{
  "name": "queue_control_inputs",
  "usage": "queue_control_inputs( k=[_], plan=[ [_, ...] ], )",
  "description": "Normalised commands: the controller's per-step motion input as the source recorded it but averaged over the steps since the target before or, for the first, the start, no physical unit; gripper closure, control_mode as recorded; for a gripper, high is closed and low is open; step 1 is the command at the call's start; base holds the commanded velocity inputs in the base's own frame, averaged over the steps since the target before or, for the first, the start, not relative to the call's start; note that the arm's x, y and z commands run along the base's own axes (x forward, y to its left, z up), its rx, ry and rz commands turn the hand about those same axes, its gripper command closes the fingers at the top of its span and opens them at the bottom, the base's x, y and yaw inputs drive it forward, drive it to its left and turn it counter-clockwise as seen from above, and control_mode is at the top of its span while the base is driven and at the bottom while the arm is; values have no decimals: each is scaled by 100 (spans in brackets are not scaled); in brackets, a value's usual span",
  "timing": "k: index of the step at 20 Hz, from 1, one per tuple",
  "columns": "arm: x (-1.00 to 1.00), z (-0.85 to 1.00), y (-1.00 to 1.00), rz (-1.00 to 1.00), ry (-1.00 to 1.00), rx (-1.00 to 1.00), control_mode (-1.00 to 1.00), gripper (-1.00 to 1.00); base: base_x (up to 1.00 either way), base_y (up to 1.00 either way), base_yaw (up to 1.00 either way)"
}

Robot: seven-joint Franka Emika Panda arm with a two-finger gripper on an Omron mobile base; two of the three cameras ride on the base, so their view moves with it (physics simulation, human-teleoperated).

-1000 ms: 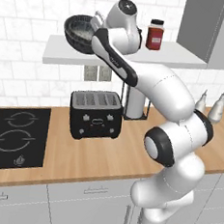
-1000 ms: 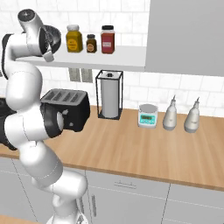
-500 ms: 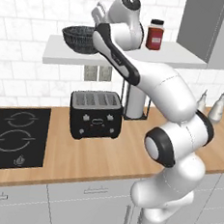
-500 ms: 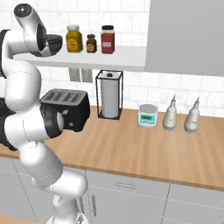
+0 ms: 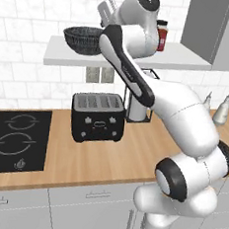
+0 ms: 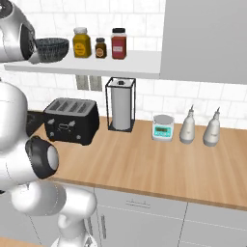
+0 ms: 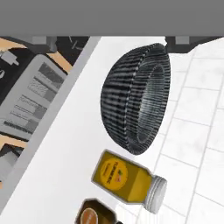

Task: Pick up the bowls on the counter and stack them on top of one another in the open cabinet. Place the smaller bowl on top of the larger bowl.

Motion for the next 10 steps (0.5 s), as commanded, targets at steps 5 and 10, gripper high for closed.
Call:
queue_control_inputs(
  k=[5, 10],
  plan=[
    [-100, -2, -5, -3, -20, 1, -100, -100, 0, 0, 0],
    [-96, -19, -28, -2, -7, 3, -100, -100, 0, 0, 0]
  ],
)
